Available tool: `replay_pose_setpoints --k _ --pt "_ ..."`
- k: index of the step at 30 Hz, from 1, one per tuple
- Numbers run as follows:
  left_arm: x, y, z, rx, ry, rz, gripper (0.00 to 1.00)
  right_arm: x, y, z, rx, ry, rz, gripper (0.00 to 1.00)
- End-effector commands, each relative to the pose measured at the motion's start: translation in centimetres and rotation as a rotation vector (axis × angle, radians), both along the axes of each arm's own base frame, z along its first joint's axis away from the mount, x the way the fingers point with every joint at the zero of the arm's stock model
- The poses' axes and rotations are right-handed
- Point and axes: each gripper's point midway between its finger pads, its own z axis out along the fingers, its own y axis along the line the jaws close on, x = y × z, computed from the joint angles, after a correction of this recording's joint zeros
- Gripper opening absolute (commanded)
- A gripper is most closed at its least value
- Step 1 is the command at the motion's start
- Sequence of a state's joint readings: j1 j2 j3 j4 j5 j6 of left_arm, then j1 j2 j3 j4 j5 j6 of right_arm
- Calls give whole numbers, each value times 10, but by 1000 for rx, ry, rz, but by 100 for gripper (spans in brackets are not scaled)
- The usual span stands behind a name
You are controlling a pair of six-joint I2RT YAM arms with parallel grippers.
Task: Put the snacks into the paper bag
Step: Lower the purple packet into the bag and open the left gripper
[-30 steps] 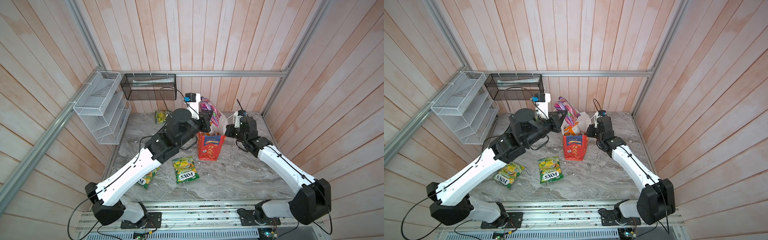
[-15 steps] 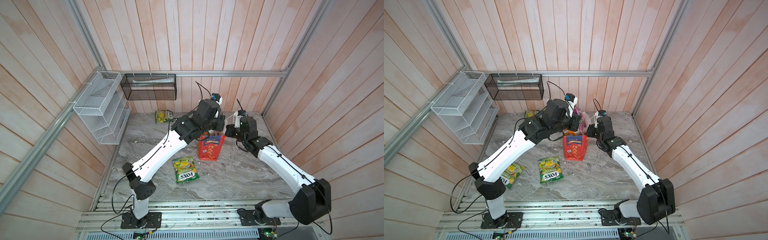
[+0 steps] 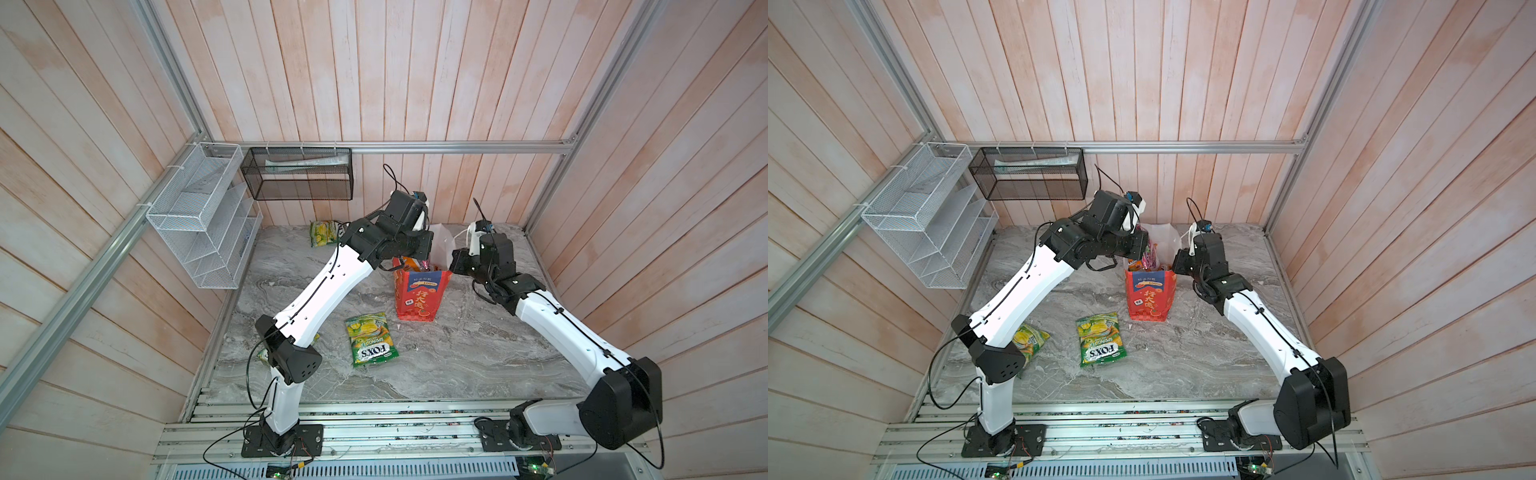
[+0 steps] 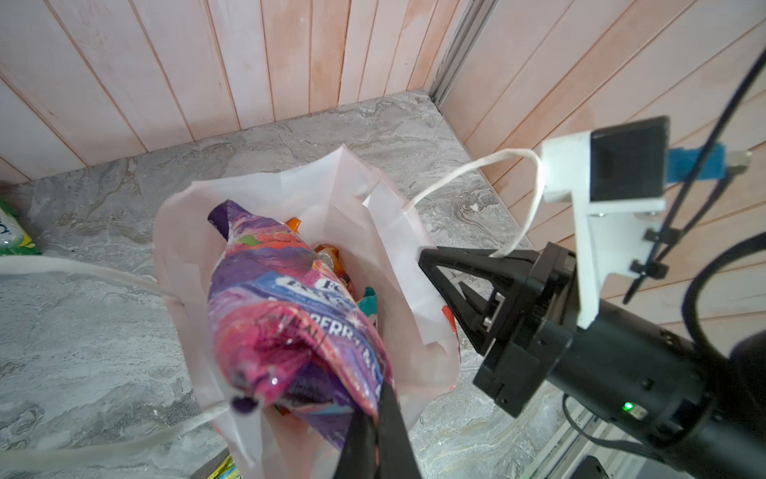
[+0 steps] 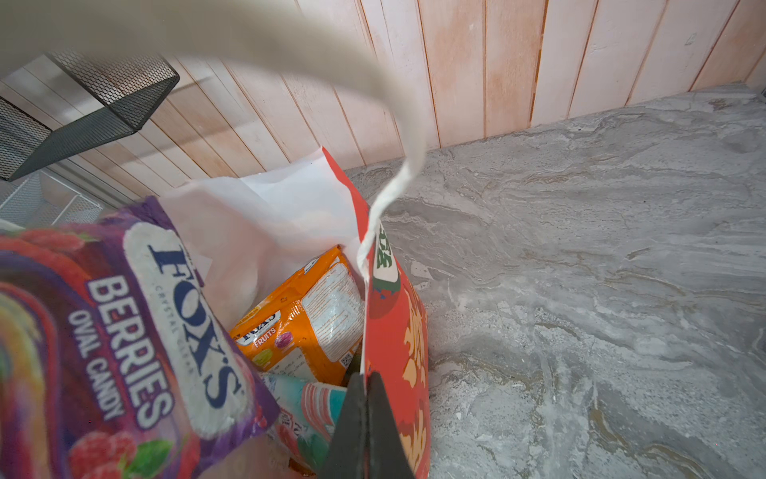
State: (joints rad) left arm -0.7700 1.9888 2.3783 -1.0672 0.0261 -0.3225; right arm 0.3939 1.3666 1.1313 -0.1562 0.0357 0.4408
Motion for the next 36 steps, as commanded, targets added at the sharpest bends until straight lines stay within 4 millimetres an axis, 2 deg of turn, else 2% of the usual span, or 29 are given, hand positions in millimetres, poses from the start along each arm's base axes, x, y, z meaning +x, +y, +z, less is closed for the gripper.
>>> replay_pose_setpoints --k 1,4,11,21,27,32,36 --pt "-3 -12 9 -17 -21 -66 0 -4 -3 -8 -19 21 4 0" --pt "-3 -18 3 -7 -11 -94 0 -4 -2 -10 -22 23 6 0" --pt "11 -18 -19 25 19 -84 0 -4 -1 -9 -26 20 8 0" --pt "23 -30 -30 -43 73 -110 0 -2 1 -12 -34 25 9 0" --pt "36 -28 -32 -81 92 -98 0 -2 1 -14 -39 28 7 0" --pt "47 -26 -43 -102 114 -70 0 -2 2 -13 -42 28 12 0" --pt "53 -29 -49 -116 125 -57 7 -2 4 -14 -41 30 17 0"
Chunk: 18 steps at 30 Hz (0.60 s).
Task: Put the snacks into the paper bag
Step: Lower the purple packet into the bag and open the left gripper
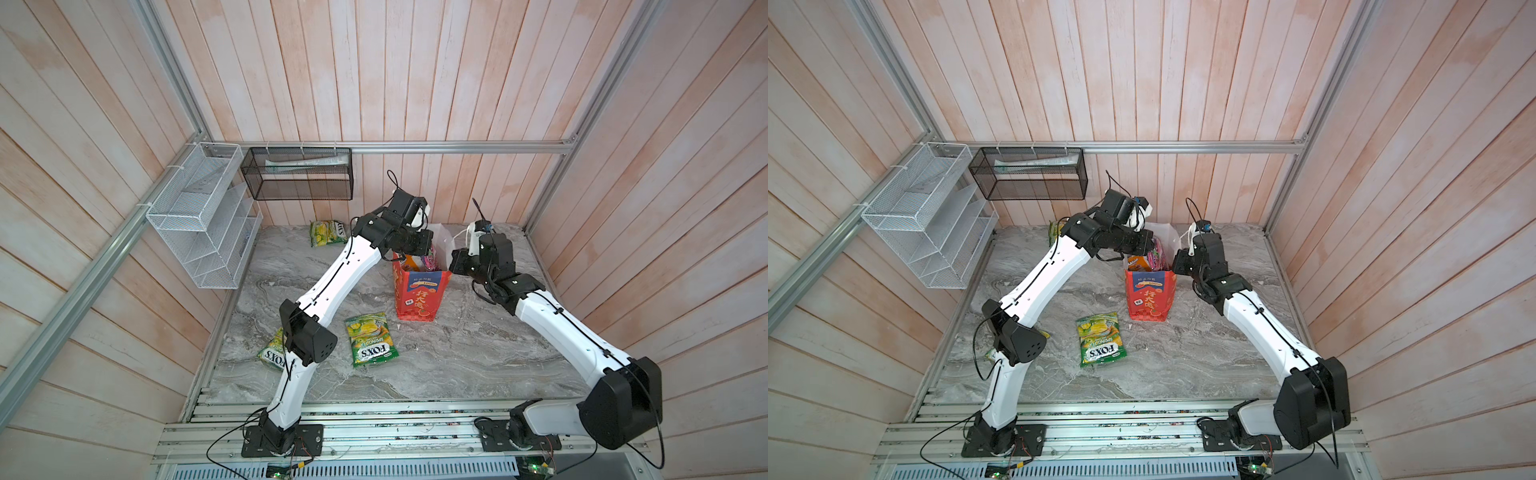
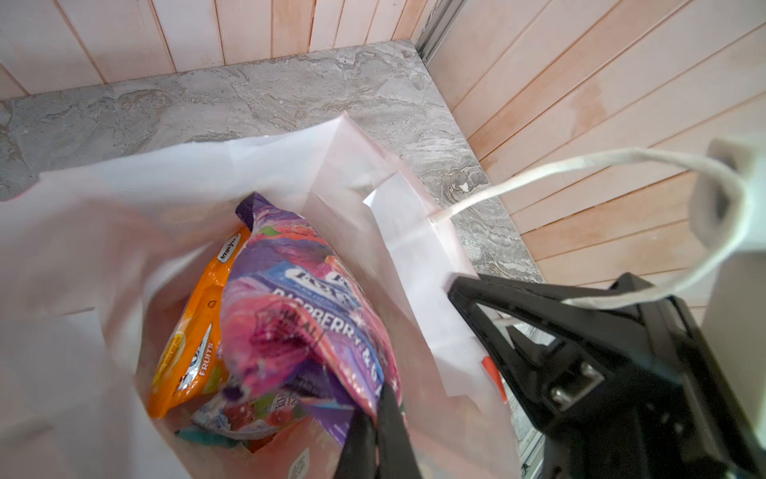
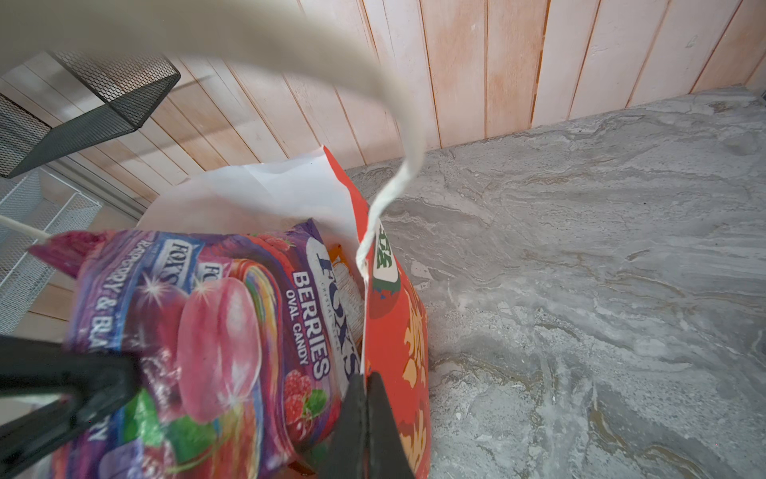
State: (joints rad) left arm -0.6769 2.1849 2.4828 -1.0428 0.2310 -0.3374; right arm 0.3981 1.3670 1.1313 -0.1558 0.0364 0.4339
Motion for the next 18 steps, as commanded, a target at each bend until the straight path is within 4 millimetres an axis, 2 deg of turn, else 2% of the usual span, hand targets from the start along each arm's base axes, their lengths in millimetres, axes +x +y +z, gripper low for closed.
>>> replay_pose_setpoints --k 1,7,13,16,18 --pt "10 -10 4 -54 -22 8 9 -1 2 -14 -36 32 10 0" --pt "32 2 -6 -41 -18 109 12 -1 3 -16 -39 36 13 0" --pt "42 5 -40 -3 47 166 14 -1 3 -16 -39 36 13 0" --pt "40 5 -49 12 64 169 22 0 3 -17 -39 37 12 0" --pt "37 3 -41 -1 56 161 33 0 3 -17 -39 37 13 0"
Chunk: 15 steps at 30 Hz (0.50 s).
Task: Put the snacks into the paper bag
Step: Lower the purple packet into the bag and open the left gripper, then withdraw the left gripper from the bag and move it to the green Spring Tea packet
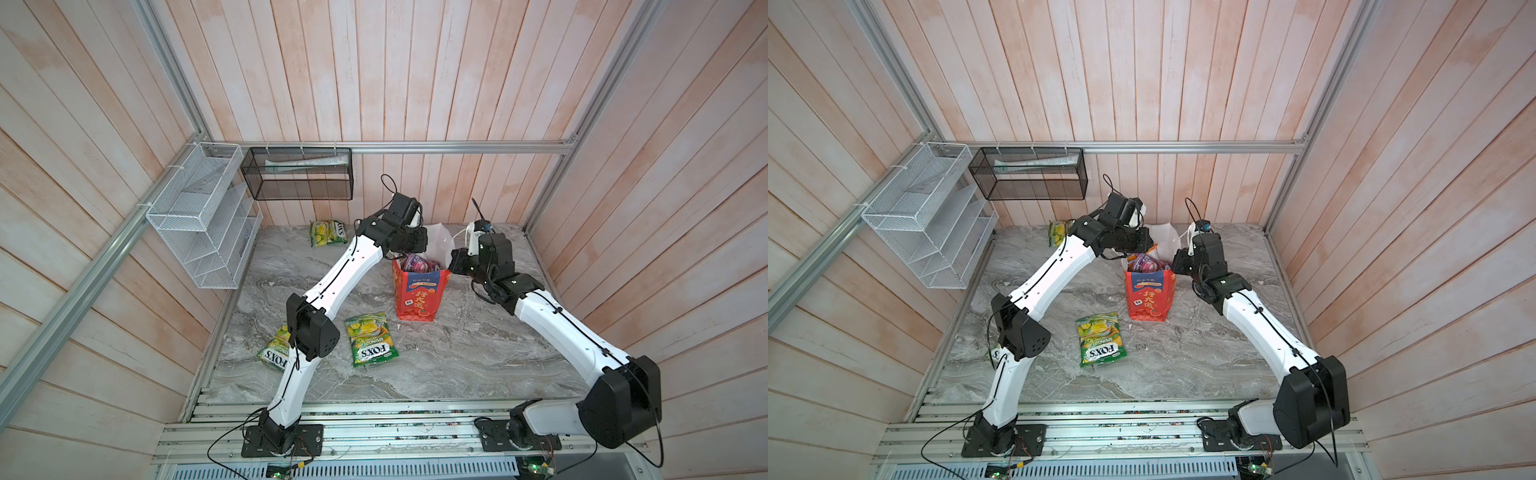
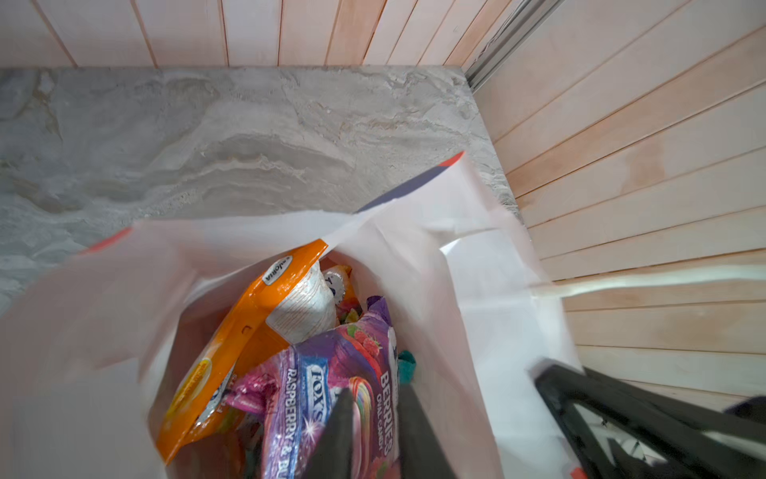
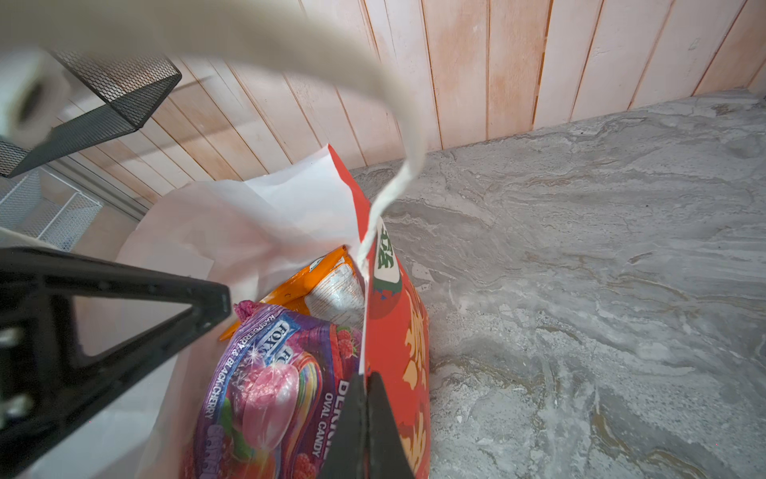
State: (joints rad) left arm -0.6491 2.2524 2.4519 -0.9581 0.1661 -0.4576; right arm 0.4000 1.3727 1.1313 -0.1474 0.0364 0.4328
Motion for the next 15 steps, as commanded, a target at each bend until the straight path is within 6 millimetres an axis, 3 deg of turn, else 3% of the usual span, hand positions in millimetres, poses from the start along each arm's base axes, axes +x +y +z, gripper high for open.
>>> replay_pose_setpoints --k 1,4,11,15 --pt "-2 -2 4 -2 -9 7 38 -1 2 -17 -41 41 11 0" --pt "-17 -8 41 -49 -72 -15 47 -1 2 -17 -42 41 10 0" --pt "-71 -16 142 -176 -252 -73 60 -2 1 -14 -41 35 7 0" --pt "-100 -5 185 -240 -311 -93 64 -2 0 -15 -42 35 7 0"
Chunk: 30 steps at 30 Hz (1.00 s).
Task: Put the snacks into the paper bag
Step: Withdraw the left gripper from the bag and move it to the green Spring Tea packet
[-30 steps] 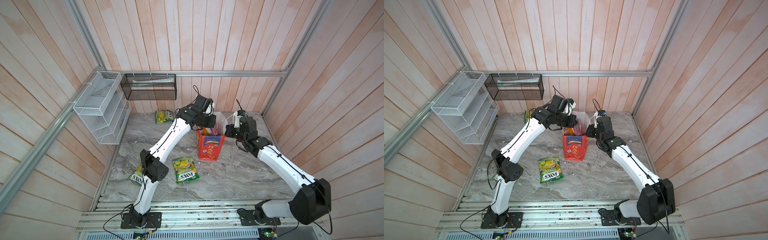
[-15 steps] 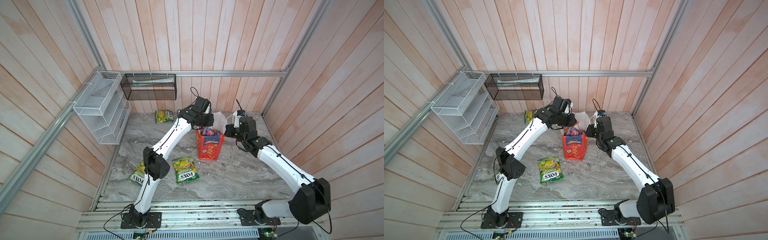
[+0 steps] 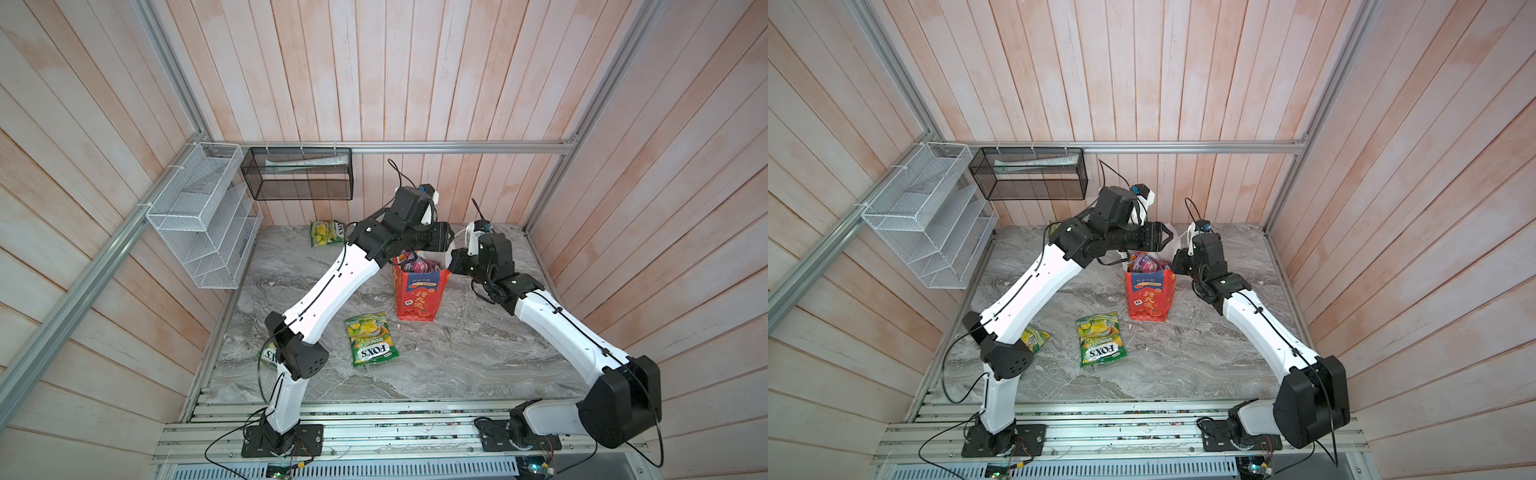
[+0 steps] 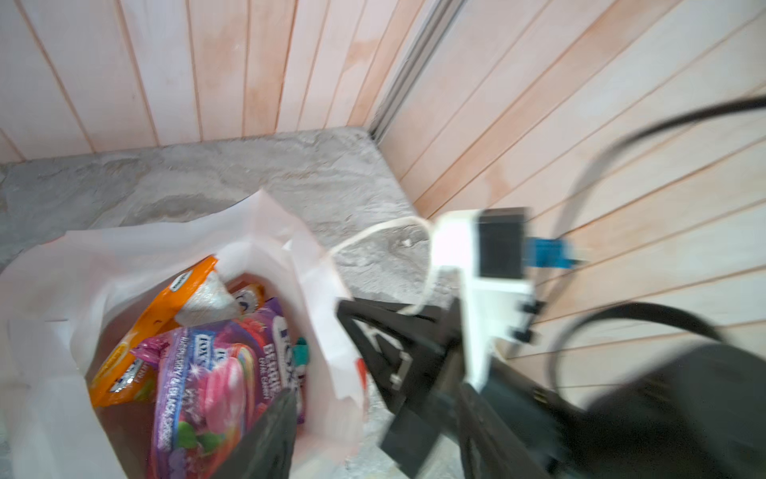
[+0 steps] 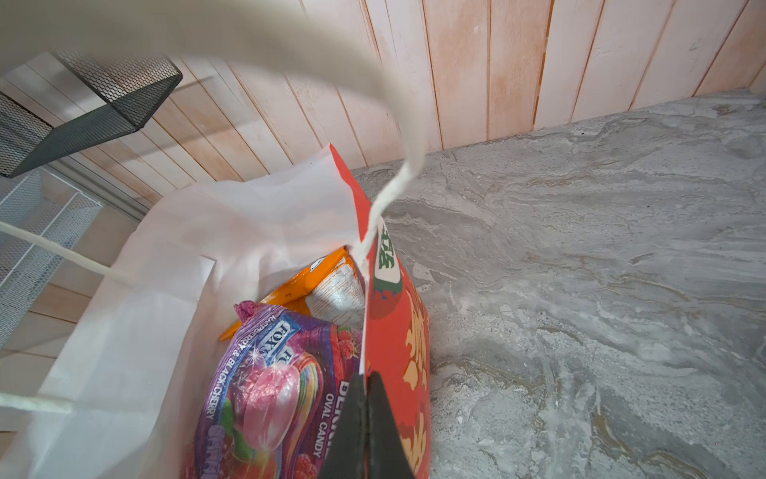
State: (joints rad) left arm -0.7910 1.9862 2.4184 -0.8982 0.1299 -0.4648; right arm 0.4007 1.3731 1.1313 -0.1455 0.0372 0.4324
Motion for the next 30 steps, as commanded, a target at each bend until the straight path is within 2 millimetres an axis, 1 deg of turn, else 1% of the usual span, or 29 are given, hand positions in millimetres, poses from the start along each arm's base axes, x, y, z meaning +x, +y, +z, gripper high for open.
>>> replay_pose_setpoints --k 1,6,8,10,11,13,16,18,21,23,27,29,30 --pt "-18 21 48 -76 -87 15 65 -2 0 -14 -41 36 5 0" --pt "-48 52 72 -160 -140 33 78 -1 1 -18 -44 43 7 0" --pt "-63 67 89 -227 -158 42 82 -1 1 -19 -45 46 6 0" --pt "-81 77 103 -288 -176 23 87 -1 1 -17 -44 42 6 0" --pt "-90 84 109 -310 -196 22 91 -1 0 -17 -46 42 3 0" --pt "-101 100 114 -324 -227 45 100 -2 0 -16 -46 40 4 0" --pt "-105 132 105 -311 -243 152 100 -2 1 -16 -43 39 7 0" --pt "-112 147 98 -328 -251 187 100 -2 0 -15 -41 37 5 0" --pt "-123 157 81 -378 -217 192 100 -2 0 -16 -41 38 5 0" --pt "-129 159 71 -394 -190 183 100 -1 1 -18 -45 44 6 0" --pt "-130 165 25 -310 -136 205 100 -2 0 -16 -43 37 5 0" --pt "-129 171 -4 -271 -107 236 100 -2 -1 -15 -43 36 1 0" --pt "-128 172 -26 -242 -83 251 100 -2 -1 -16 -45 36 0 0"
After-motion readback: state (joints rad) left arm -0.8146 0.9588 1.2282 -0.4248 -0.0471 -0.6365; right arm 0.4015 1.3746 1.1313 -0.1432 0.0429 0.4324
